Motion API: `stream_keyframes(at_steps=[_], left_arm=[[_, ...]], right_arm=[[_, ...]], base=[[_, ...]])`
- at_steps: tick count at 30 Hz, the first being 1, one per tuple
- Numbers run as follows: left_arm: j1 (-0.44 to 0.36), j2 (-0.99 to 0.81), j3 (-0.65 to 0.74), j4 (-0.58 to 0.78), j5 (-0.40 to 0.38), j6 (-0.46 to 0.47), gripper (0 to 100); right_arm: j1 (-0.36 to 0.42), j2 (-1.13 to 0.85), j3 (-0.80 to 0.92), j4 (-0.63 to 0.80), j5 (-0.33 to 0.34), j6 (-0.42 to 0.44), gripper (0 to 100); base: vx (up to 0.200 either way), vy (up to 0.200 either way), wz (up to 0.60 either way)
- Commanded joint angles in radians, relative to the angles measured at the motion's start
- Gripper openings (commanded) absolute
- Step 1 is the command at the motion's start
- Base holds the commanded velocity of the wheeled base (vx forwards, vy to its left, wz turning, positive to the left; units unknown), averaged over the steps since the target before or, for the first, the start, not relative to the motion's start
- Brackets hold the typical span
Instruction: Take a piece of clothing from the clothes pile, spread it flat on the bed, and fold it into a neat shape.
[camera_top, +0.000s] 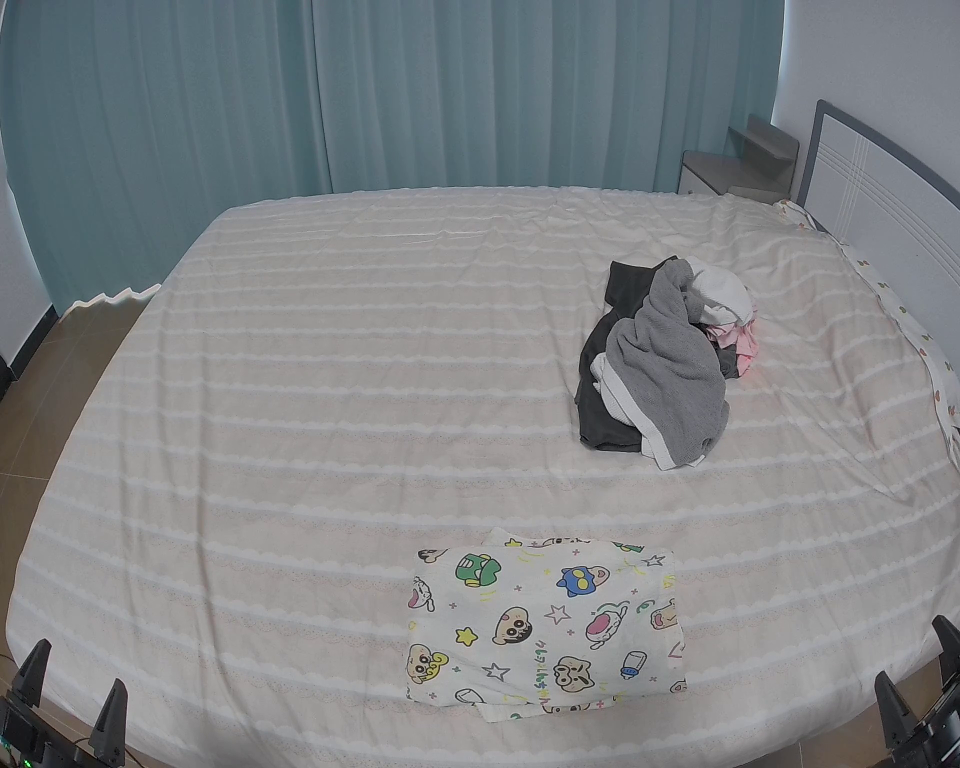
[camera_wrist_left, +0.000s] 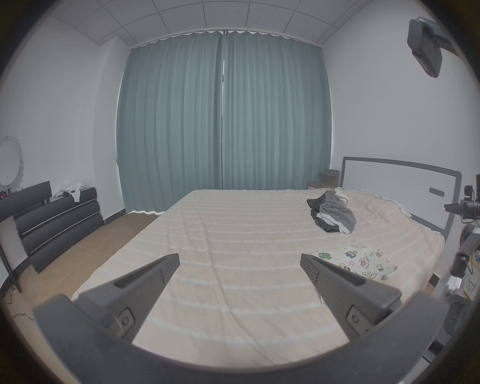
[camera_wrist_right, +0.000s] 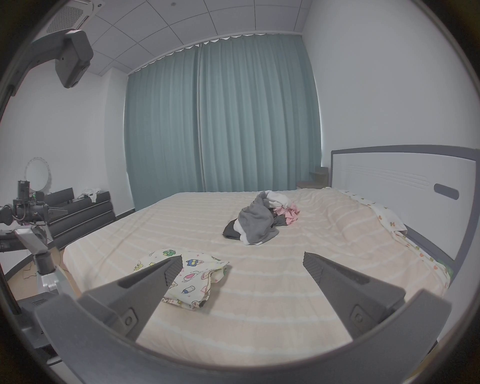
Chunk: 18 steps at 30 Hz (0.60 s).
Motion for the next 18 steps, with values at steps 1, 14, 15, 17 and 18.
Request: stream_keyframes(at_steps=[1,14,15,17,18], left_arm=[[-0.002,0.003,0.009,0.0,-0.031,0.008,100],[-0.006,-0.003,0.011,0.001,-0.03,0.005,100],[-0.006,-0.003,0.011,0.0,-0.028,-0.003,100],[-0.006,-0.003,0.011,0.0,-0.028,-0.003,100],[-0.006,-0.003,0.011,0.0,-0.028,-0.004,100]], right_arm=[[0.004,-0.017,-0.009,0.012,0.032,0.005,100],[0.002,-0.017,0.0,-0.018,-0.144,0.14,100],[0.002,-0.017,0.002,-0.024,-0.186,0.137,100],[0.002,-0.017,0.002,-0.024,-0.213,0.11,100],[0.002,-0.017,0.002,-0.026,-0.212,0.081,100]], base=[[0.0,0.0,0.0],[0.0,0.0,0.0],[0.0,0.0,0.0],[0.0,0.0,0.0],[0.0,0.0,0.0]])
